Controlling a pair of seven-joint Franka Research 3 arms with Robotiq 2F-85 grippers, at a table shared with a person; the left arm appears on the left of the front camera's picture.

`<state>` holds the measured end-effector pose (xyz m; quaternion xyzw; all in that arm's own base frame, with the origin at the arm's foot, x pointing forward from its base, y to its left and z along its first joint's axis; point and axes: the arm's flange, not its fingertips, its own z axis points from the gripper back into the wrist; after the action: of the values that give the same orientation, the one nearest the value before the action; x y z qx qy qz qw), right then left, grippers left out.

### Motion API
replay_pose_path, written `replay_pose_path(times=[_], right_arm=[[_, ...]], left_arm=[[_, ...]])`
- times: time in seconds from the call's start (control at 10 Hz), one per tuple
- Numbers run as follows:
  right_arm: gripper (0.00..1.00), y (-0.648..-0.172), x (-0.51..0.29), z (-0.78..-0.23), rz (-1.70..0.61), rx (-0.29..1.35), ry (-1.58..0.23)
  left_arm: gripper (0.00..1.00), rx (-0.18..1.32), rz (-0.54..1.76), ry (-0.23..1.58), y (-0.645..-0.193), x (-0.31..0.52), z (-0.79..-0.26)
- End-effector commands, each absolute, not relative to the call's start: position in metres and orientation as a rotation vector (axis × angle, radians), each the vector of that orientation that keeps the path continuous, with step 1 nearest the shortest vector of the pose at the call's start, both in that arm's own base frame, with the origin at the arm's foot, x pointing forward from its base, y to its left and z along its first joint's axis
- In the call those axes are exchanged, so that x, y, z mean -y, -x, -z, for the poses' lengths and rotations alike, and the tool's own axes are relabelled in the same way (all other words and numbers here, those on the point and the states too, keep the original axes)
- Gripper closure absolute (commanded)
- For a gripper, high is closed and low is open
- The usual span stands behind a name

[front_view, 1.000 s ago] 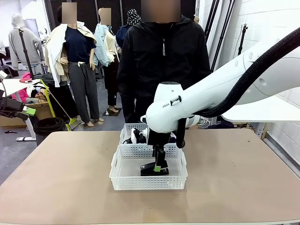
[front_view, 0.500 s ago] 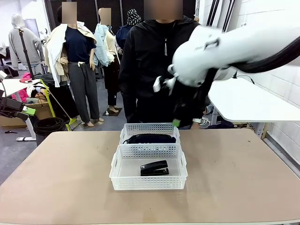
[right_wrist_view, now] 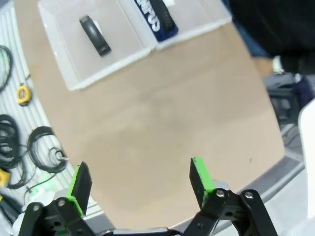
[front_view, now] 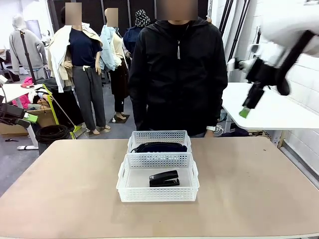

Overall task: Distribute items into two baskets.
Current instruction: Place the picked Stapler into the Organizing basket as instructed by the person.

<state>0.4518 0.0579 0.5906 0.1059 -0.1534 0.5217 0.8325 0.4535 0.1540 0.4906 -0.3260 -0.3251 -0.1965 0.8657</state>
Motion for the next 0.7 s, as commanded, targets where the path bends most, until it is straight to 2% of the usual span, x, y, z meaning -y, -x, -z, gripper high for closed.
replay_pose_path(times=[0.0, 0.6], right_arm=[[0.00, -0.425, -0.027, -0.571, -1.042, 0.398, -0.308], [0.00, -0.366, 0.060, -0.497, -1.006, 0.548, -0.568]], left_arm=[[0.00, 0.674, 0.415, 0.685, -0.452, -0.154, -0.492], [0.00, 0.674, 0.415, 0.685, -0.452, -0.154, -0.492]])
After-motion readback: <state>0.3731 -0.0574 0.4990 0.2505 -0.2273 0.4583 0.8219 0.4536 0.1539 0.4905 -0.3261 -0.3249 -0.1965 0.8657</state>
